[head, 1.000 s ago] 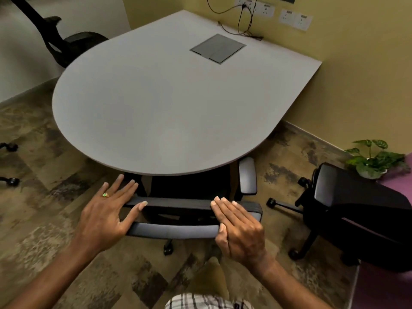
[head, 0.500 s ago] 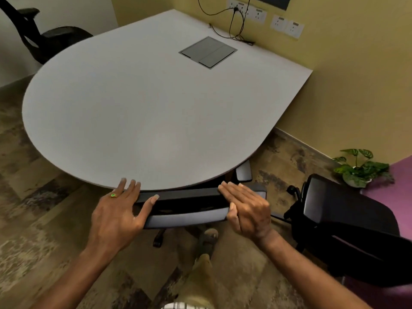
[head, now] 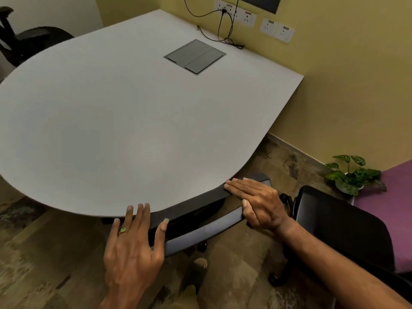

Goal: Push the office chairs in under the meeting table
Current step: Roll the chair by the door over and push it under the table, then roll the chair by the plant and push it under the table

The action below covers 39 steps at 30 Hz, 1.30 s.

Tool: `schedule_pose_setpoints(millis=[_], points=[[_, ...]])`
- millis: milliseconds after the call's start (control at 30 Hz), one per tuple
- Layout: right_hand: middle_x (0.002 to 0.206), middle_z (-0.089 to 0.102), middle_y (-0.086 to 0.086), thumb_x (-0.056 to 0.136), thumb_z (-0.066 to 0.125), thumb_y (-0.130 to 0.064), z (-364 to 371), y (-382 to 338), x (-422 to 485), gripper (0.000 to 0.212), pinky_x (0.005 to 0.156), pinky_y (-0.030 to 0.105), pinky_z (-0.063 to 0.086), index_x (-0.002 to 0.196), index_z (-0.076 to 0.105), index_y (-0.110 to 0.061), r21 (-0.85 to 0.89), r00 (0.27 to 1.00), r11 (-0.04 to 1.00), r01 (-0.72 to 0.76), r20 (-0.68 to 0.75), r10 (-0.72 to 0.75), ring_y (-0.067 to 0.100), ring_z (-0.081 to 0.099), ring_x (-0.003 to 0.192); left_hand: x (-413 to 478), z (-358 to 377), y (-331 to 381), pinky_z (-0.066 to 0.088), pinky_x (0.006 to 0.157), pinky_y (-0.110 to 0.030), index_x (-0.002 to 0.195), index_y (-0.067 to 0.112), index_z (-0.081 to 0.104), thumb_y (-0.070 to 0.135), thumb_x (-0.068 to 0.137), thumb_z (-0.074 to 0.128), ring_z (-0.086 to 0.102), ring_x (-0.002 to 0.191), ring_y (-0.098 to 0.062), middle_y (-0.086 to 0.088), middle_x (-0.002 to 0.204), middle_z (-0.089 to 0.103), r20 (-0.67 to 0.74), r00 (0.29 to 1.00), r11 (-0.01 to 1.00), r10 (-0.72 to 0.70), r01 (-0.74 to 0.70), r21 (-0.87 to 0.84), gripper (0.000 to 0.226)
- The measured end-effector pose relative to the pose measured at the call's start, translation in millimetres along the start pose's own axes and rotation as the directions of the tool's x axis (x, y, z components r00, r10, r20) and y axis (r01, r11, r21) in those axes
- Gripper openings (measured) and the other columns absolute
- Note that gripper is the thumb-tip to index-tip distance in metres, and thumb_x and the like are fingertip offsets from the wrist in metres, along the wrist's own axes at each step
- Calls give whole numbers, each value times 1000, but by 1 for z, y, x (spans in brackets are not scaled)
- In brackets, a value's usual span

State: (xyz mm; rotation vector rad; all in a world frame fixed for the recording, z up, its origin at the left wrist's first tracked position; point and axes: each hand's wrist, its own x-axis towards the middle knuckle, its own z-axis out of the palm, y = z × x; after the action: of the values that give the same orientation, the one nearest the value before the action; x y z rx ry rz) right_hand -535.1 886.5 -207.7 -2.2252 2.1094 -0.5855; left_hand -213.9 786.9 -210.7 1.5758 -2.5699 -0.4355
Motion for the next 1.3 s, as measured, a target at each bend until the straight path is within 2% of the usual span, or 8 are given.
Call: schedule_pose_setpoints(millis=[400,533,600,700,767,933,1067,1300], points=[[155,49,6,96,35,-28,0,19,-15,57,121,39,35,148,51,-12,-16,994,999,31,101,-29,16,42,147,-8,1,24,26,125,-53,150,16,56,77,91,20,39,152,-24,-3,154,55,22,998,998,-60,60,11,92],[158,44,8,98,34,-26,-10,12,-32,57,126,37,27,151,46,-9,-32,999,999,-28,13,29,18,35,151,-9,3,26,10,130,-46,161,24,37,93,79,-3,22,159,-16,5,166,38,59,994,995,-92,89,43,114],[159,43,9,98,35,-24,-17,6,-43,57,127,36,25,151,46,-8,-1,996,997,-74,-55,73,19,35,151,-9,1,29,8,131,-47,164,25,27,96,72,-11,16,160,-16,4,170,30,51,992,993,-114,111,50,123],[160,40,10,96,36,-21,-29,1,-68,58,127,38,24,152,44,-7,28,984,990,-141,-110,143,18,31,153,-17,4,42,14,129,-52,162,20,32,96,77,-2,20,160,-22,-2,170,32,-12,996,995,-91,92,40,119],[163,35,10,98,34,-22,-37,-6,-104,58,128,39,22,154,39,-6,30,972,981,-191,-135,194,18,25,155,-38,11,64,19,127,-55,161,15,35,91,85,6,23,159,-26,-7,168,34,-53,999,996,-6,11,91,112],[171,14,6,105,36,-28,-41,-25,-196,61,130,41,11,161,20,-11,11,946,956,-292,-141,291,14,1,159,-95,33,121,26,123,-59,159,6,37,83,94,14,28,156,-33,-15,165,37,-110,986,980,124,-104,170,103],[172,3,2,107,34,-33,-43,-37,-261,63,130,43,12,163,12,-13,-35,925,930,-367,-123,360,12,-7,158,-143,49,155,19,127,-56,162,10,31,84,92,9,18,160,-29,-13,170,27,-62,981,971,182,-170,171,104],[172,0,2,108,31,-41,-50,-51,-331,65,130,42,9,163,9,-14,-98,878,876,-472,-147,456,12,-8,158,-197,65,182,7,131,-50,165,13,18,87,83,-2,3,162,-24,-9,174,12,20,966,958,259,-259,121,112]])
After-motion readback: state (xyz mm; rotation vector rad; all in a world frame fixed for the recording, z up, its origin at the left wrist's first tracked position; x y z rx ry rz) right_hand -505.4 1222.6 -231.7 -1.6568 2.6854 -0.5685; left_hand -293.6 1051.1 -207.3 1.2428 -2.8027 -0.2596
